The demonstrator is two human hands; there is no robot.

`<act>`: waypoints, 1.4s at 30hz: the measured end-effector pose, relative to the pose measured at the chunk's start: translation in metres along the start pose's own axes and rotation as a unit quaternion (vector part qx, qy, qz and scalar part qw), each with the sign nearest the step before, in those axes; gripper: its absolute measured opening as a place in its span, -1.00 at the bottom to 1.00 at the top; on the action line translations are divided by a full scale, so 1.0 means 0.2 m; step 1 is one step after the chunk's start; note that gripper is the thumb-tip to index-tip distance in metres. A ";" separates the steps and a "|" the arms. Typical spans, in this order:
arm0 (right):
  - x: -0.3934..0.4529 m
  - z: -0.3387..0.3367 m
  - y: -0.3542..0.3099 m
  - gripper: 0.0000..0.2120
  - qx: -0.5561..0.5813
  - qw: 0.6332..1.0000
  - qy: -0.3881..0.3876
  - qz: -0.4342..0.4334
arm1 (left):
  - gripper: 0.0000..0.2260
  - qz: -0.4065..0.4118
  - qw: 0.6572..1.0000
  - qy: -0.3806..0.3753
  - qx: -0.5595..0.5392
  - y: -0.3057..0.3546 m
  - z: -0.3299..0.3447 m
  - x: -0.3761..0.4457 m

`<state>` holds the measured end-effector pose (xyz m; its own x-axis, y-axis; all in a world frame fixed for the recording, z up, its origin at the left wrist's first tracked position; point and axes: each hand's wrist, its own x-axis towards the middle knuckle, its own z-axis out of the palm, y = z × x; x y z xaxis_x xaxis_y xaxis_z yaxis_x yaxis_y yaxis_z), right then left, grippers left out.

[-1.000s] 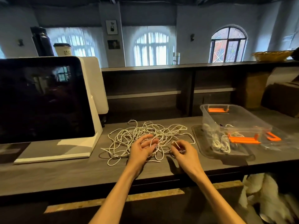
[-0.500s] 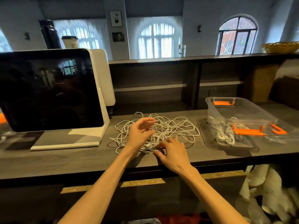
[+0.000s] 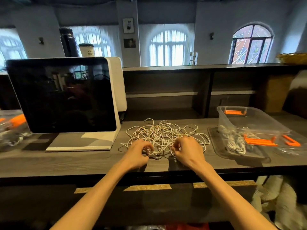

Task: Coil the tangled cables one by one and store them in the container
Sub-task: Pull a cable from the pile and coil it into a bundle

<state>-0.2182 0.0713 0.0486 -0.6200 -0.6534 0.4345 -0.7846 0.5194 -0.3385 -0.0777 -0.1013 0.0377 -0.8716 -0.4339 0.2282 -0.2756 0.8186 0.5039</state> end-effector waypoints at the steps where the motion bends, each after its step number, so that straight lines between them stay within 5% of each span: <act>1: -0.01 0.00 0.00 -0.87 -0.009 1.000 -0.007 0.008 | -0.68 0.001 1.000 -0.003 0.019 0.00 0.01 0.00; 7: -0.08 -0.02 -0.04 -0.77 0.022 0.998 0.043 -0.034 | -0.83 0.028 0.998 0.060 0.008 0.02 0.00 0.03; 12: -0.03 -0.04 -0.08 -0.66 0.068 0.987 -0.058 -0.137 | -0.84 0.060 0.984 0.103 -0.129 0.10 -0.07 0.04; 16: 0.05 -0.09 -0.10 -0.86 0.219 0.973 0.010 -0.071 | -0.94 0.067 0.974 0.083 -0.200 0.16 -0.15 0.05; 20: 0.16 -0.24 -0.08 -0.75 0.387 0.921 0.015 0.050 | -0.70 -0.004 0.950 -0.016 -0.311 0.18 -0.27 0.05; 23: 0.22 -0.33 -0.03 -0.72 0.450 0.886 0.038 0.106 | -0.72 -0.004 0.939 -0.018 -0.342 0.14 -0.35 0.07; 25: 0.26 -0.39 0.00 -0.76 0.388 0.914 0.027 0.118 | -0.76 0.001 0.929 -0.009 -0.370 0.14 -0.39 0.07; 27: 0.26 -0.45 0.00 -0.80 0.181 0.978 -0.019 0.100 | -0.76 0.004 0.933 0.002 -0.361 0.19 -0.42 0.08; 28: 0.25 -0.47 -0.02 -0.61 0.053 0.996 -0.029 0.061 | -0.75 0.012 0.939 0.006 -0.344 0.23 -0.43 0.10; 30: 0.24 -0.49 -0.13 -0.31 -0.030 0.998 0.001 -0.060 | -0.73 0.031 0.952 -0.005 -0.304 0.31 -0.46 0.12; 34: 0.24 -0.53 -0.30 -0.51 0.151 0.978 -0.095 -0.111 | -0.82 0.049 0.964 -0.039 -0.259 0.39 -0.49 0.16; 39: 0.27 -0.61 -0.18 -0.57 0.282 0.953 0.095 -0.055 | -0.74 0.006 0.947 -0.081 -0.312 0.35 -0.59 0.08; 42: 0.28 -0.62 -0.09 -0.63 0.202 0.977 0.071 0.024 | -0.73 -0.027 0.906 -0.099 -0.411 0.30 -0.63 0.03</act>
<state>-0.2384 0.0928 0.1827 -0.6711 -0.5363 0.5119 -0.7109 0.2694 -0.6497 -0.0478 -0.1019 0.1731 -0.9438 -0.3229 0.0711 0.0034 0.2056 0.9786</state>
